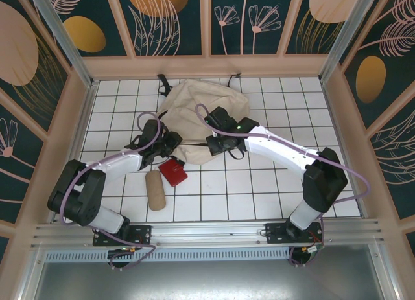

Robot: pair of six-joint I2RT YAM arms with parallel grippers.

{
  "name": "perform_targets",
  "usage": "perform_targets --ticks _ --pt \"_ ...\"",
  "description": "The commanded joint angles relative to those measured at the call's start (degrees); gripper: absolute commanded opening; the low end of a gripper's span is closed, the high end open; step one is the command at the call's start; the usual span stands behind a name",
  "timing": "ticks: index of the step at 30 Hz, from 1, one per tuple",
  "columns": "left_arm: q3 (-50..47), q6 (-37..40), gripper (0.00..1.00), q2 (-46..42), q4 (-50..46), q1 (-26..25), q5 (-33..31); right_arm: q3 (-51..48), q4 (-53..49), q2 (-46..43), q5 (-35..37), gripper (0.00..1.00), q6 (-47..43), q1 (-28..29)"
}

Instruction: Pack books, pencil case, and school supplies into a backpack

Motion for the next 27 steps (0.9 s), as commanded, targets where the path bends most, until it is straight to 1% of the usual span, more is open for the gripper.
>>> perform_targets --ticks 1,6,7,9,10,15,21,27 --pt "-2.6 -0.4 0.15 0.6 0.2 0.1 -4.4 -0.1 -5.5 0.1 10.0 0.00 -1.8 0.0" --pt "-6.0 -0.8 0.07 -0.6 0.6 0.1 -5.6 1.1 -7.6 3.6 19.7 0.00 -0.6 -2.6" --pt "-6.5 -0.9 0.06 -0.8 0.5 0.1 -5.6 1.2 -7.7 4.4 21.2 0.00 -0.4 -3.1" --pt "-7.2 -0.8 0.01 -1.0 0.3 0.2 -6.1 2.0 -8.3 5.9 24.4 0.00 0.2 -4.2" --pt "-7.5 -0.8 0.00 -1.1 0.3 0.1 -6.1 2.4 -8.5 6.5 25.3 0.00 0.5 -4.6" --pt "-8.6 -0.8 0.00 -1.6 0.2 0.2 -6.8 4.2 -9.2 8.9 29.9 0.00 1.5 -6.2" --pt "-8.8 -0.7 0.00 -2.3 0.2 0.2 -6.7 4.4 -7.9 12.6 32.4 0.00 1.6 -8.6" --pt "-8.7 -0.1 0.00 -2.8 -0.2 0.2 -6.2 4.6 -7.9 15.3 35.2 0.00 4.2 -11.9"
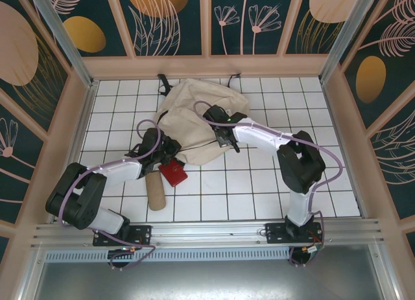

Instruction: Pack books, pencil case, and school supplies into a backpack

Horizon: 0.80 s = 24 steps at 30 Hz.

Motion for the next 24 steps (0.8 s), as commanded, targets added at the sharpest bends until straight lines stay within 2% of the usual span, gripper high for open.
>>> perform_targets --ticks 1,3,6,7,9,11,16,18,20,22,24 --pt "-1.9 1.0 0.00 -1.1 -6.4 1.5 -5.2 0.5 -7.2 1.1 14.6 0.00 2.0 -6.0" --pt "-0.9 2.3 0.01 -0.8 -6.0 1.5 -3.4 0.4 -6.2 0.6 12.9 0.00 1.4 -6.1" --pt "2.5 5.5 0.16 -0.6 -7.0 1.5 -0.1 0.4 -4.7 -1.2 10.2 0.00 0.8 -6.1" --pt "3.6 6.1 0.24 -0.9 -7.3 1.5 0.6 0.4 -4.6 -1.9 9.8 0.00 0.5 -6.1" --pt "6.4 8.3 0.51 -2.0 -9.8 1.5 0.9 -0.1 -3.9 -3.3 8.9 0.00 0.0 -6.2" --pt "9.1 10.7 0.67 -2.7 -12.6 1.5 0.9 -0.7 -3.3 -4.7 6.8 0.00 0.0 -6.3" --pt "12.6 14.6 0.77 -5.0 -19.2 1.8 -4.7 -4.1 1.4 -10.8 -8.1 0.00 1.8 -6.5" --pt "13.4 15.8 0.79 -5.9 -21.5 2.4 -6.8 -6.2 4.3 -14.3 -14.4 0.27 4.1 -6.7" --pt "13.3 16.6 0.81 -6.9 -22.3 3.1 -7.6 -8.7 7.3 -17.8 -20.0 0.45 7.3 -6.7" --pt "13.3 17.4 0.84 -7.9 -23.1 3.8 -8.6 -12.4 12.1 -21.6 -25.7 0.54 13.1 -6.7" --pt "13.3 18.2 0.87 -8.9 -24.0 4.4 -9.7 -16.9 17.8 -24.9 -30.7 0.58 20.3 -6.7"
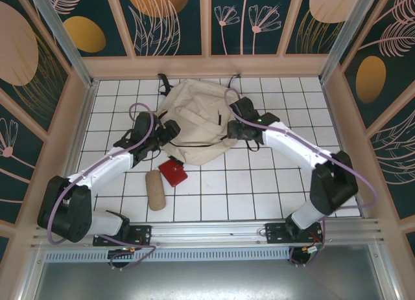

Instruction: Pack books, pencil case, and school supplies into a backpack

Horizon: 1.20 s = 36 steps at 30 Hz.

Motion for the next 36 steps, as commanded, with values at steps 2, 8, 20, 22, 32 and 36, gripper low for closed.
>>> perform_targets --ticks 2,8,20,22,32,36 --pt "1.0 3.9 0.88 -2.9 -4.6 1.3 -4.4 -10.1 15.0 -6.4 -15.6 0.59 18.7 -0.1" --pt "-0.4 4.7 0.92 -5.4 -5.0 1.9 -4.9 -19.0 25.1 -8.1 -18.3 0.57 34.3 -0.2" --pt "-1.4 5.6 0.94 -7.3 -5.3 1.9 -4.4 -26.1 36.1 -3.8 -19.0 0.51 46.9 -2.8" --pt "-1.4 5.6 0.94 -7.0 -5.0 1.9 -4.1 -25.7 36.4 -2.3 -18.7 0.50 47.1 -3.1" --pt "-1.2 5.7 0.95 -6.2 -4.9 1.9 -4.2 -23.9 40.0 5.2 -20.6 0.45 46.9 -3.2" --pt "-0.9 6.0 0.95 -5.5 -4.9 1.9 -4.1 -23.4 43.7 8.2 -22.9 0.39 46.5 -3.2"
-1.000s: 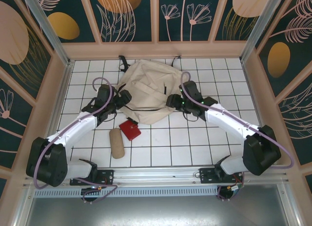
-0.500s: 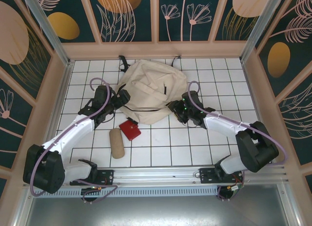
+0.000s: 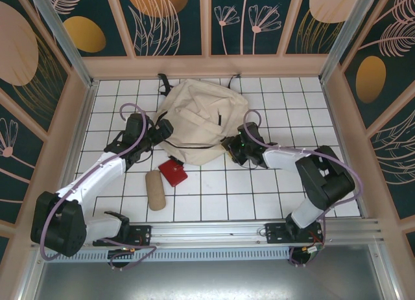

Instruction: Pack books, pencil case, and school supplies into a backpack

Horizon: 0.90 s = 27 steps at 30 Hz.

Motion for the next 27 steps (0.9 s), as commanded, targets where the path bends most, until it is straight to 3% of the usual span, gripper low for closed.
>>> perform_targets --ticks 1,7,13,20,27 --pt "-0.1 1.3 0.94 0.9 -0.7 0.4 -0.1 2.0 4.8 2.5 -2.4 0.36 -0.4 -0.3" --pt "0.7 1.8 0.95 1.5 -1.0 0.5 0.4 2.7 4.5 1.8 1.4 0.00 -4.5 -2.2" --pt "1.2 3.4 0.94 2.5 -0.9 0.5 1.9 7.6 -8.5 -3.4 9.1 0.00 -18.2 -5.6" --pt "2.6 7.2 0.94 3.9 -0.4 0.5 5.5 4.4 -19.0 -11.0 9.1 0.00 -31.2 -11.9" --pt "4.4 8.3 0.95 5.9 3.4 0.1 11.6 -0.6 -24.2 -17.8 9.6 0.00 -38.6 -22.4"
